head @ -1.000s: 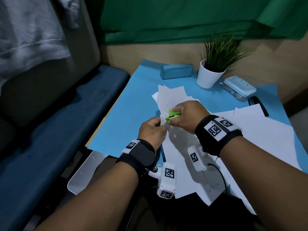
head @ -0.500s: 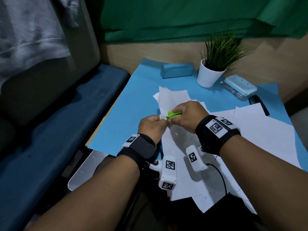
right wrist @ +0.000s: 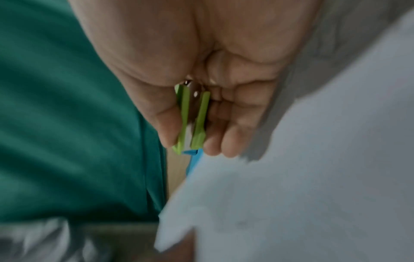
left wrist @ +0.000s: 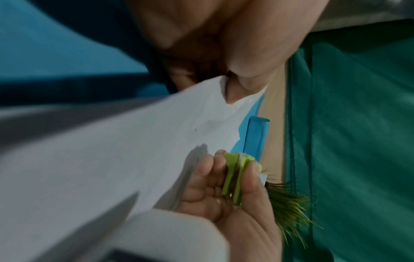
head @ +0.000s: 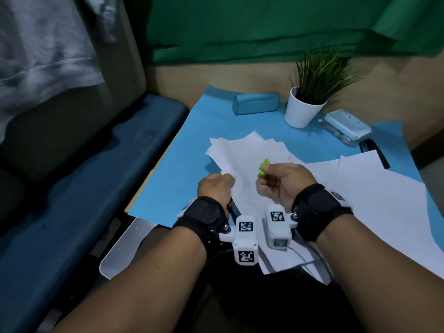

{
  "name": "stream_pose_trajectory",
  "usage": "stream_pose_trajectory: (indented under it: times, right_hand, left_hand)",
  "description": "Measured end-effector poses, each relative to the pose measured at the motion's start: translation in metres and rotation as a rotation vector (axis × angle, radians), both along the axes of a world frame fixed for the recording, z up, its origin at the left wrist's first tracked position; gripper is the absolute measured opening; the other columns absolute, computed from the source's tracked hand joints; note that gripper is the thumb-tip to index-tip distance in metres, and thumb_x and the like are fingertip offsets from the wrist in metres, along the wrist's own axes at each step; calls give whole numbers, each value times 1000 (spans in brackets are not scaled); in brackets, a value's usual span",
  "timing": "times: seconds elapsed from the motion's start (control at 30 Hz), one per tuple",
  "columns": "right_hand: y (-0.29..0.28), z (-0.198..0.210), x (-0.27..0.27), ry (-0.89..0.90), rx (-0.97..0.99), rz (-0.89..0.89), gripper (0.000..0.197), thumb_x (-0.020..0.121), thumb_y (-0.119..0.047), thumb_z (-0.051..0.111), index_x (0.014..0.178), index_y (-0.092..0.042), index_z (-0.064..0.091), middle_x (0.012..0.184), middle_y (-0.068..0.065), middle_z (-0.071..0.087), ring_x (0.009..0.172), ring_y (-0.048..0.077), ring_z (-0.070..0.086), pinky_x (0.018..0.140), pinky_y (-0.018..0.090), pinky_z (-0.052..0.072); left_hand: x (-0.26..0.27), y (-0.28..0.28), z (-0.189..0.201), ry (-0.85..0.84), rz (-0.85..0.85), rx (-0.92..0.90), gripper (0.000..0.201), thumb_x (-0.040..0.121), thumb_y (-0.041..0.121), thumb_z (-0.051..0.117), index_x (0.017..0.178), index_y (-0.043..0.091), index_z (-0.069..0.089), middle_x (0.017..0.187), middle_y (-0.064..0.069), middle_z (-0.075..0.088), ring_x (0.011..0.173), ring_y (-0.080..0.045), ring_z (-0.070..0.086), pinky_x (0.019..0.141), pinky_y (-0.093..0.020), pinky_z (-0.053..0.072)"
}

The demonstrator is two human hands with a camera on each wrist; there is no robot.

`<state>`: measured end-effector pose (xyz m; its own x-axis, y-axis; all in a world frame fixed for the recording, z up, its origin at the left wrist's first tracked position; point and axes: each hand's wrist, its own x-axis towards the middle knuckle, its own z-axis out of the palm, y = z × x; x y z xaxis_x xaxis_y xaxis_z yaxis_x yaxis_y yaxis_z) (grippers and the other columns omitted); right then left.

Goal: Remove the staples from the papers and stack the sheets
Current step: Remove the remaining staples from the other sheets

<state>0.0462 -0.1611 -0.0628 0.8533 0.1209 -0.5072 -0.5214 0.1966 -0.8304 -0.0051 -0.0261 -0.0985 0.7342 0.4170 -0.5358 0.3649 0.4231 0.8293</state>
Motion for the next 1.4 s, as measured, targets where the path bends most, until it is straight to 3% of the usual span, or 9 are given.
stream_pose_trajectory:
  times: [0.13,0.2,0.3,0.43,0.53,0.7,0.83,1.07,1.4]
  right_hand:
    - [-7,-4,5,-189,-370,220,17,78,-2,75,87,10,66,70,18,58,63,23,55,64,38,57]
    - [-10,-2,6,-278,-603,417,24,70,-18,82,86,-3,72,69,14,65,64,24,58,74,45,57]
    - [-14,2,5,-399,-891,570,34,57,-41,80,81,-19,73,68,-4,68,66,18,63,76,37,55]
    - [-13,13,2,-546,-1064,601,35,72,-33,80,103,-21,73,93,-5,69,89,15,63,79,25,48]
    - [-8,19,8,-646,-1129,601,44,73,-38,79,113,-20,71,104,-4,69,94,13,61,79,21,42]
    - [14,29,17,-779,-1219,635,32,73,-41,77,95,-19,72,91,-3,68,87,17,58,69,24,39]
    - [30,34,22,-830,-1252,669,32,73,-41,76,96,-19,72,95,1,68,93,22,59,72,26,40]
    - [44,34,27,-794,-1316,690,53,76,-46,74,122,-21,67,121,2,66,114,21,56,84,20,36]
    - [47,41,29,-716,-1309,659,50,73,-46,77,115,-20,69,116,1,67,108,19,57,76,18,32]
  left_hand:
    - [0,-2,-1,-35,-11,-61,19,64,12,61,76,14,46,75,-8,40,67,-27,37,61,-42,36]
    - [2,-1,5,-51,-37,-69,25,61,16,67,75,12,46,73,-12,44,65,-27,43,62,-41,41]
    - [6,5,9,-85,-75,-55,20,73,11,69,73,13,49,76,-16,52,67,-29,50,66,-44,47]
    - [9,13,6,-85,-110,17,14,72,5,62,64,13,53,66,-11,55,56,-25,49,57,-37,45]
    - [7,17,0,-104,-99,23,5,66,3,62,68,4,57,66,-13,57,60,-25,53,59,-38,49]
    - [2,17,3,-170,-72,-85,38,64,-10,54,101,-9,63,97,-36,68,79,-38,62,76,-64,55]
    - [1,18,2,-225,-88,-105,38,74,-22,46,99,-2,66,89,-25,66,78,-37,61,72,-47,53]
    - [-1,15,4,-268,-85,-156,47,74,-26,38,103,-6,69,93,-26,69,83,-37,63,85,-56,54]
    - [-1,14,6,-256,-87,-166,45,76,-23,40,106,-5,69,99,-30,69,84,-37,64,85,-60,54]
